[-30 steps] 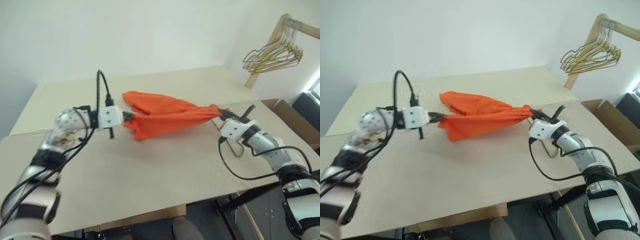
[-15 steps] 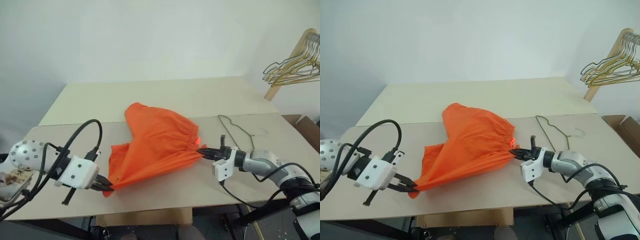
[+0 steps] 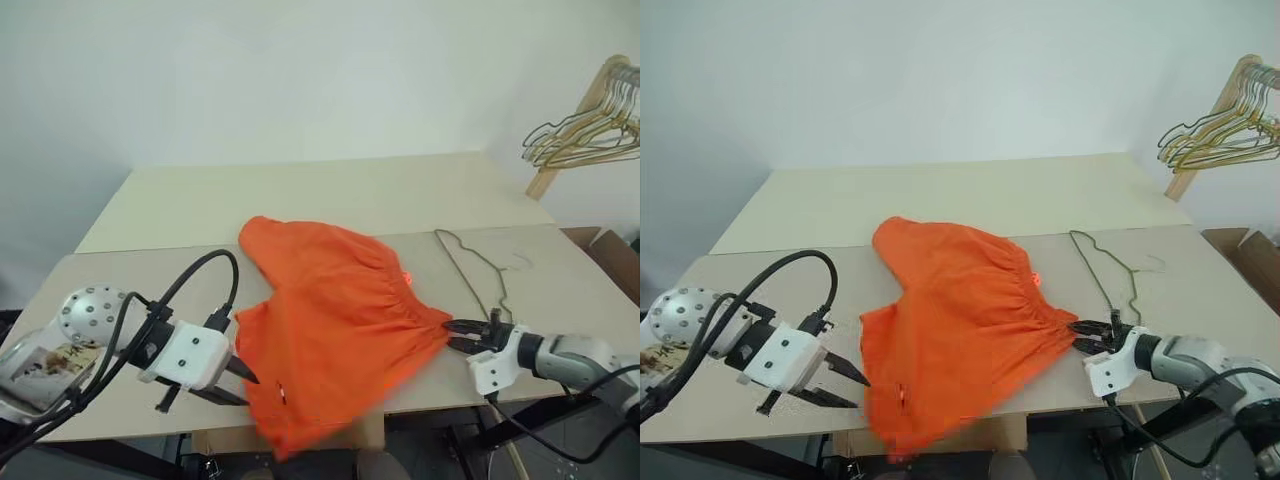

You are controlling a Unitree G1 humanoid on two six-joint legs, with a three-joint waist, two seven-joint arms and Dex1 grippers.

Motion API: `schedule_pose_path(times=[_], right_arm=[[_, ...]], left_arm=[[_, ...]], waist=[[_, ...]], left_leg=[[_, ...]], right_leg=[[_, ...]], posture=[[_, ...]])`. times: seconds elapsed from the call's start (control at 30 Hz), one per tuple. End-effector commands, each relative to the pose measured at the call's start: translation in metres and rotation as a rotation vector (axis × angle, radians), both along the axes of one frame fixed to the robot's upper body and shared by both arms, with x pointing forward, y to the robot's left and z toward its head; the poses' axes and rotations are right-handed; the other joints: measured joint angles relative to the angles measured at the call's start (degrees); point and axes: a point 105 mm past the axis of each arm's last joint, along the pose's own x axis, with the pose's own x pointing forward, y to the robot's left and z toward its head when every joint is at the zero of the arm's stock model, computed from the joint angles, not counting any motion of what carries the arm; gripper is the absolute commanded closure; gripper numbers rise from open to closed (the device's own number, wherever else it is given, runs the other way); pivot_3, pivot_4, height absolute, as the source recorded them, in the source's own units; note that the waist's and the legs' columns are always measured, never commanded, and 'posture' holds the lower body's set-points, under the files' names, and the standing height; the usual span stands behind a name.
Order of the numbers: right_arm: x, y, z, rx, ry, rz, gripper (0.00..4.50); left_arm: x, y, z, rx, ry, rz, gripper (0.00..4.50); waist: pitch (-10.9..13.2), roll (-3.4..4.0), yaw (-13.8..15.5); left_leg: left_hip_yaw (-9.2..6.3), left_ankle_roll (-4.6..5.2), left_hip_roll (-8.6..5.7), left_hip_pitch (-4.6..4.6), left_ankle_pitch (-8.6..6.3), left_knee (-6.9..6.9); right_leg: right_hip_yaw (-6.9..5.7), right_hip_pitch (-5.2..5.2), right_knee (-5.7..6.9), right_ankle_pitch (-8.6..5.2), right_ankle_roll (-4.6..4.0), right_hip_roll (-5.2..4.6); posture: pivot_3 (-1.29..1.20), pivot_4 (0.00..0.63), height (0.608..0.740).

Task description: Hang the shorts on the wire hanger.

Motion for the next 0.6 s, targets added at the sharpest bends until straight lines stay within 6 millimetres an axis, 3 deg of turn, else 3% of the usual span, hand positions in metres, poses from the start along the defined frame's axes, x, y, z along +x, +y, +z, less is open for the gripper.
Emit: schedule_pose_path(times=[0.03, 0.1, 0.2, 0.3, 0.43, 0.6], right_arm=[[-0.012, 0.005, 0.018, 0.012, -0.013, 0.033, 1.27], [-0.028, 0.001, 0.022, 0.012, 0.051, 0.017, 0.57], [-0.05, -0.01, 0.032, 0.017, 0.187, -0.068, 0.56], [-0.05, -0.016, 0.048, 0.148, 0.248, -0.258, 0.56], [-0.035, -0.032, 0.076, 0.449, 0.261, -0.578, 0.56], [-0.012, -0.062, 0.076, 0.675, 0.264, -0.993, 0.56]], left_arm=[[0.005, 0.012, 0.007, 0.019, -0.036, 0.009, 1.89], [0.014, 0.023, 0.014, 0.03, -0.076, 0.043, 1.22], [0.039, 0.033, 0.027, 0.012, -0.199, 0.125, 0.27], [0.061, 0.031, 0.041, -0.095, -0.297, 0.181, 0.27], [0.09, 0.008, 0.069, -0.363, -0.326, 0.305, 0.27], [0.103, -0.028, 0.081, -0.556, -0.205, 0.363, 0.27]], waist=[[0.0, 0.01, -0.35], [0.0, 0.02, -0.38], [0.05, -0.02, 0.33], [0.03, -0.24, 0.69], [-0.06, -0.44, 0.89], [-0.11, -0.47, 1.08]], left_leg=[[0.0, 0.02, 0.03, 0.0, -0.01, 0.0], [0.0, 0.06, 0.06, -0.01, -0.04, 0.0], [-0.01, 0.08, 0.08, -0.08, -0.06, 0.0], [0.0, 0.1, 0.1, -0.07, -0.07, 0.0], [0.0, 0.06, 0.17, -0.23, -0.09, 0.02], [-0.09, 0.02, 0.17, -0.33, -0.11, 0.05]], right_leg=[[0.0, 0.0, 0.0, -0.01, -0.02, 0.02], [-0.01, 0.0, 0.0, -0.02, -0.04, 0.05], [-0.08, 0.0, -0.03, -0.03, -0.04, 0.04], [-0.09, 0.06, -0.09, -0.03, -0.02, 0.06], [-0.11, 0.15, -0.14, -0.02, 0.03, 0.1], [-0.13, -0.06, -0.14, 0.03, -0.01, 0.09]], posture=[[-0.16, 0.017, 0.74], [-0.15, 0.02, 0.74], [-0.14, 0.025, 0.74], [-0.14, 0.025, 0.74], [-0.15, 0.02, 0.74], [-0.17, 0.011, 0.74]])
